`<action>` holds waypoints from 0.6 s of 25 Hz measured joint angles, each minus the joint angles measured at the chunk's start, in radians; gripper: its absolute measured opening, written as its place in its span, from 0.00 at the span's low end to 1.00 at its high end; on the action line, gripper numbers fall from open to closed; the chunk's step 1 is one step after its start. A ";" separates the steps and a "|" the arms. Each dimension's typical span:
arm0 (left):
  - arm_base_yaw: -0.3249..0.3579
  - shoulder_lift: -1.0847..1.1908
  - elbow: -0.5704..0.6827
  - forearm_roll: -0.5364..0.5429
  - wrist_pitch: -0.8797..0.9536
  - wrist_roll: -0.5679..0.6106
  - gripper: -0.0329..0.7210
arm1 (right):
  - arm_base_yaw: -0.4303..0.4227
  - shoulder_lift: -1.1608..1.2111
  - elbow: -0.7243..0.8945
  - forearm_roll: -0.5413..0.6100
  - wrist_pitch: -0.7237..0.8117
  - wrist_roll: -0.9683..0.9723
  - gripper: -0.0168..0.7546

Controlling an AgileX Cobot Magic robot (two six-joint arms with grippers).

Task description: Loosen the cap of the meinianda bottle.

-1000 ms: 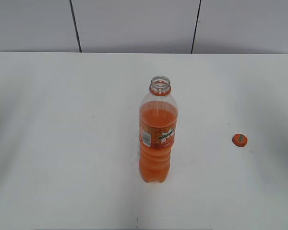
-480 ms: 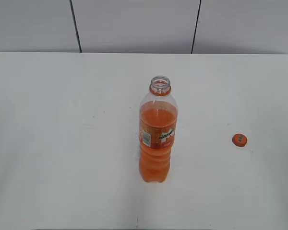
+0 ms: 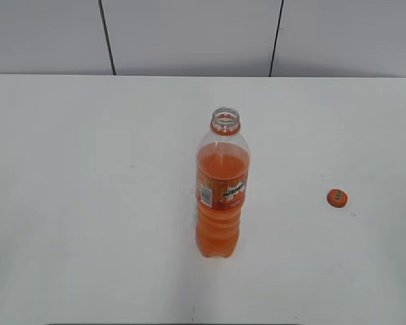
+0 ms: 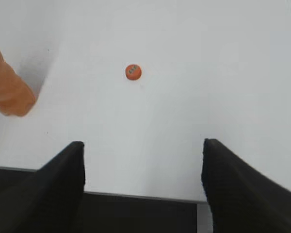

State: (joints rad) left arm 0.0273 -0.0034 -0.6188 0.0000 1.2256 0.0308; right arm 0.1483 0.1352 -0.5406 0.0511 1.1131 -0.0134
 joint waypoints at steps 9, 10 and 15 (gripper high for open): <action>0.000 -0.003 0.074 -0.085 -0.139 0.009 0.82 | 0.000 -0.140 0.010 -0.012 -0.001 -0.006 0.75; 0.000 -0.003 0.081 -0.085 -0.143 0.011 0.82 | 0.000 -0.140 0.013 -0.014 -0.001 -0.008 0.75; 0.000 -0.003 0.084 -0.086 -0.149 0.011 0.82 | 0.000 -0.141 0.033 -0.031 -0.008 -0.010 0.75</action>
State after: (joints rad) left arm 0.0273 -0.0067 -0.5348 -0.0865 1.0764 0.0422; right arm 0.1483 -0.0059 -0.5077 0.0202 1.1054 -0.0236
